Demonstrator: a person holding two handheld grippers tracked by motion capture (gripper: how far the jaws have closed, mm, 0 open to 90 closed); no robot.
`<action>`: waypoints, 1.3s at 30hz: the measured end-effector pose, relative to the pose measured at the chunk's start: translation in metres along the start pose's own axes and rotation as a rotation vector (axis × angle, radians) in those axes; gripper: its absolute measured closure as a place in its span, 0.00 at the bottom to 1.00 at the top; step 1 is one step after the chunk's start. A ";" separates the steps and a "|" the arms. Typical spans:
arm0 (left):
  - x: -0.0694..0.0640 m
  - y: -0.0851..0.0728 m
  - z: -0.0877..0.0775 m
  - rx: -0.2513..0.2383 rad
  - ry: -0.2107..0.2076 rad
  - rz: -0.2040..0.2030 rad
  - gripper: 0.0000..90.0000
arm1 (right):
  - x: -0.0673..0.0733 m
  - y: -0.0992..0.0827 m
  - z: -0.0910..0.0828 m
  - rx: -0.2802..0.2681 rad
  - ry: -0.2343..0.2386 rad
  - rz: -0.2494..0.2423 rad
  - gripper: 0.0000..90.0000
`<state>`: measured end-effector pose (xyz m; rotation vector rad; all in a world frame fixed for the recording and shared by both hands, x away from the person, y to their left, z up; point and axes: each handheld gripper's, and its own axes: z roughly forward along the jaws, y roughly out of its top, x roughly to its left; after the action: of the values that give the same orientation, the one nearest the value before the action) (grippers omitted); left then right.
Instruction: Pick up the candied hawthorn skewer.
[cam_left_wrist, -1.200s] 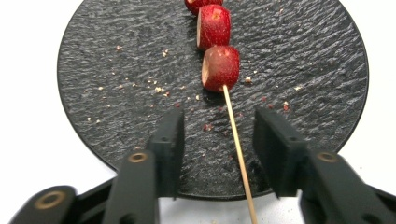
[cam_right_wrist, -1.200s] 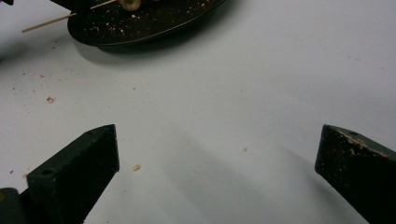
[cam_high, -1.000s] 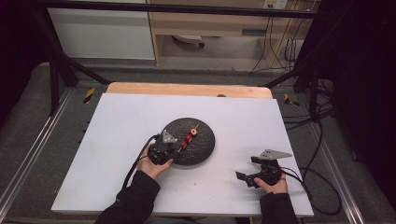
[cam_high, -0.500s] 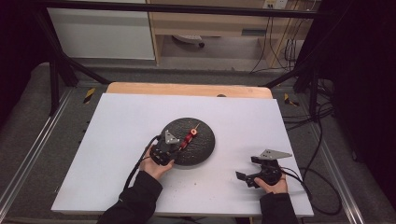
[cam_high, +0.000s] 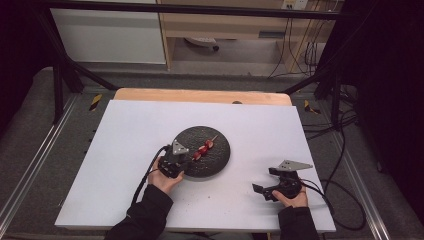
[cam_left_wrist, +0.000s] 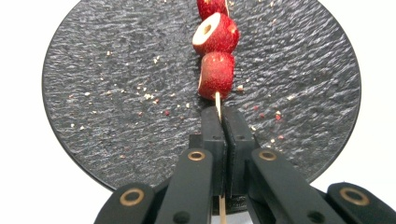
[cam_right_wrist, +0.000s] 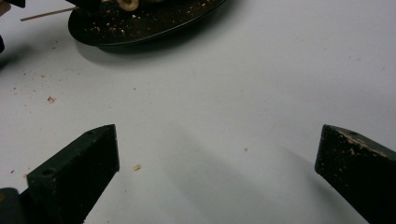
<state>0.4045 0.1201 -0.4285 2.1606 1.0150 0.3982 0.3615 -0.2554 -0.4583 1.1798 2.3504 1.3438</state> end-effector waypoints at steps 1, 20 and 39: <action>0.000 0.000 -0.001 -0.010 -0.001 -0.002 0.98 | 0.000 0.000 0.000 0.000 0.000 0.000 0.01; 0.007 -0.019 -0.034 -0.141 -0.069 -0.028 0.98 | 0.000 0.000 0.001 -0.010 0.001 0.008 0.01; 0.004 -0.048 -0.062 -0.234 -0.100 -0.007 0.98 | 0.014 0.010 0.010 -0.039 0.017 0.025 0.01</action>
<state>0.3482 0.1736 -0.4188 1.9469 0.8751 0.3819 0.3630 -0.2363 -0.4531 1.1951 2.3179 1.4061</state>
